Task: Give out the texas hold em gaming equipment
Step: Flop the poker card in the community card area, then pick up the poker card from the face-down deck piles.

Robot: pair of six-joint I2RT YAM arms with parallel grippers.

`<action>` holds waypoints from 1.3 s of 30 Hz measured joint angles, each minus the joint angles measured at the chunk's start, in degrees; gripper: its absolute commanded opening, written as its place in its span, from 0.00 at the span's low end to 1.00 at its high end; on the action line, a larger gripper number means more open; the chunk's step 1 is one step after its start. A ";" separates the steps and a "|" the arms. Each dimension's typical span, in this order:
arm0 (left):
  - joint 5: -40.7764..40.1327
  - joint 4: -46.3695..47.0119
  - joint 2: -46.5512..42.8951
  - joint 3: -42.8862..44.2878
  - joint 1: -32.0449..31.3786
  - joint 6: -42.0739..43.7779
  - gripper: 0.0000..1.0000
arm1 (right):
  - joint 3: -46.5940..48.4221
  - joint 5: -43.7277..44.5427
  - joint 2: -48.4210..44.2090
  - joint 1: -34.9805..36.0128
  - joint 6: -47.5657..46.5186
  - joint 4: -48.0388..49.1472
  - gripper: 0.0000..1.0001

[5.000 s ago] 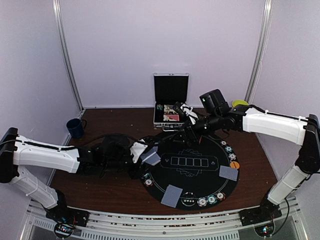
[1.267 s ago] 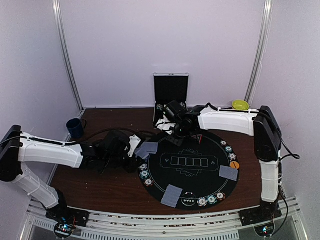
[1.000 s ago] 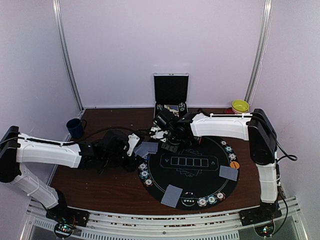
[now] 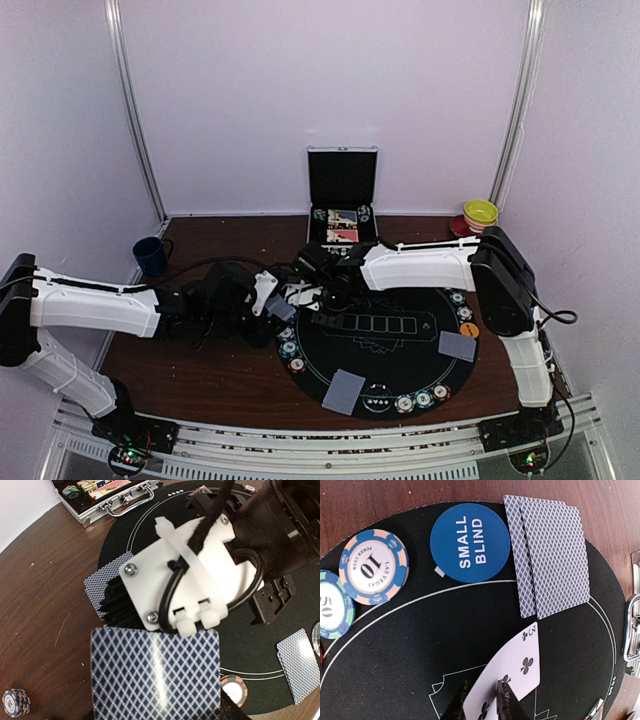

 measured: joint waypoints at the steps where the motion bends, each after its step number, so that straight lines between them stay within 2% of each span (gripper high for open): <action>1: 0.02 0.00 0.00 0.00 0.00 0.00 0.53 | 0.00 -0.20 0.00 -0.02 0.00 -0.11 0.24; 14: 0.90 -0.09 0.00 -0.02 -0.07 0.02 0.53 | 0.26 -3.43 0.00 -0.44 0.24 -2.01 0.51; 19: 1.27 -0.11 0.00 -0.02 -0.17 0.02 0.53 | 0.42 -5.09 -0.02 -0.63 0.46 -3.10 0.59; 26: 1.27 0.61 -0.48 -0.02 -0.33 0.04 0.53 | 1.53 -6.84 -1.09 -1.25 1.84 -6.58 0.64; 33: 1.07 0.90 -0.50 -0.02 -0.09 0.11 0.53 | 2.38 -10.25 -9.53 -4.26 2.95 -8.24 0.65; 39: 2.34 1.68 -0.31 -0.02 -0.11 1.05 0.53 | 3.32 -19.34 -13.81 -8.85 6.58 -7.28 0.64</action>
